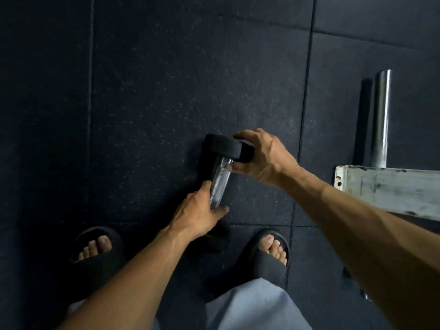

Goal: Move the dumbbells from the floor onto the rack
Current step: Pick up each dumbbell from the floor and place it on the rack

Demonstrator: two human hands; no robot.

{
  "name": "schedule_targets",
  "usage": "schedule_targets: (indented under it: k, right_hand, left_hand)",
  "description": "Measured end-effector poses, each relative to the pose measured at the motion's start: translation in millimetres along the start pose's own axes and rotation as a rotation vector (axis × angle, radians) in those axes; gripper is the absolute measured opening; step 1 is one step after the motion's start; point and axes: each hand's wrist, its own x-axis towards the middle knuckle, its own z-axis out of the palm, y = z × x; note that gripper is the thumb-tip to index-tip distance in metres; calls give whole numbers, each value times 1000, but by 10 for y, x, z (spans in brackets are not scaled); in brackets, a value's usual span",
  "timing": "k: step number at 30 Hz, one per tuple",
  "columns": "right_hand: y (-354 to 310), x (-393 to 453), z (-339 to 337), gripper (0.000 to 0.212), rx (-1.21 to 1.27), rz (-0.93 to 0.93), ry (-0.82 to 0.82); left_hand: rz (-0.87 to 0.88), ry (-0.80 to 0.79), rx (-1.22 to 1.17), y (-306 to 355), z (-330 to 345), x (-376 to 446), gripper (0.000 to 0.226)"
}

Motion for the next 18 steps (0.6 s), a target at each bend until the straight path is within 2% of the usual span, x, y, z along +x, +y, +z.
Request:
schedule_targets:
  k: [4,7,13,18]
  right_hand:
    - [26,122,228,52,94,6,53]
    - [18,144,268,47,121,23,99]
    - [-88,101,149,43,197,32,83]
    - [-482,-6,-180,40,186,-36,66]
  left_hand:
    - [-18,43,59,-50,75,76,47]
    - [-38,31,16,-74,60,100,46]
    - [-54,36,-33,-43,-40,-9,51]
    - [-41,70,-66,13,-386,-368,48]
